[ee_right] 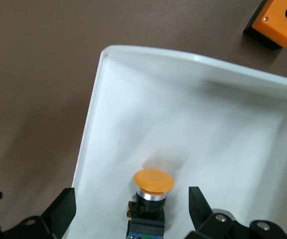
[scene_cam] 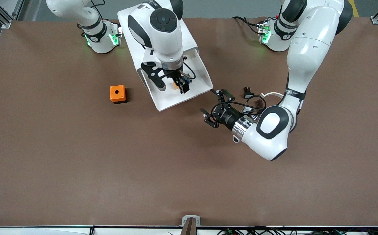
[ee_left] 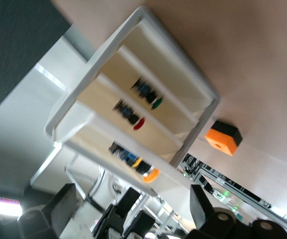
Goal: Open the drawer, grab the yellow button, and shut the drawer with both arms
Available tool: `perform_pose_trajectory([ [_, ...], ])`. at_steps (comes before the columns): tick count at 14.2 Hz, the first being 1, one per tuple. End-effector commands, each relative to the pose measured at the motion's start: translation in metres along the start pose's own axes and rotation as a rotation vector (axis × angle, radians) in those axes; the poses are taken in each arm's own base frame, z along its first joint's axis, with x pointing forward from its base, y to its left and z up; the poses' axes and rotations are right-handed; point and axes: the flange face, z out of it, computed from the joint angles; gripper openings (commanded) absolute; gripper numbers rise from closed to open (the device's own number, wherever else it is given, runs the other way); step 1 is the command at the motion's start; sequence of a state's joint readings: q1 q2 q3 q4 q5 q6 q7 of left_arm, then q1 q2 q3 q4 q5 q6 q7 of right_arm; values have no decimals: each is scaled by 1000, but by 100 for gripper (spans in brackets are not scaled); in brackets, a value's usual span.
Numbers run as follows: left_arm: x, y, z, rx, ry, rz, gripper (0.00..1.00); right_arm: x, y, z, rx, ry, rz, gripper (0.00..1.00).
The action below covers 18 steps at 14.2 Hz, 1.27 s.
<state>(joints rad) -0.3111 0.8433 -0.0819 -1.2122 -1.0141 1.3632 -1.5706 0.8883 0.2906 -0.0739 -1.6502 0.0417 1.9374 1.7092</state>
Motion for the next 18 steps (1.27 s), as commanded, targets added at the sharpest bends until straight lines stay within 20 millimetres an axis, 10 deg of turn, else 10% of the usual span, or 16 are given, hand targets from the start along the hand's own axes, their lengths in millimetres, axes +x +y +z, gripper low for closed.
perform_pose_trajectory([
  [1,-24,-5,-6,-70,172,169,100,-17,-1,12,-8,8,23,100],
  [14,-86,-7,-11,-238,1021,708,100,-40,0,40,-53,10,0,97],
  [18,-88,-4,6,-223,1066,711,100,-43,0,39,-55,-27,-1,58],
])
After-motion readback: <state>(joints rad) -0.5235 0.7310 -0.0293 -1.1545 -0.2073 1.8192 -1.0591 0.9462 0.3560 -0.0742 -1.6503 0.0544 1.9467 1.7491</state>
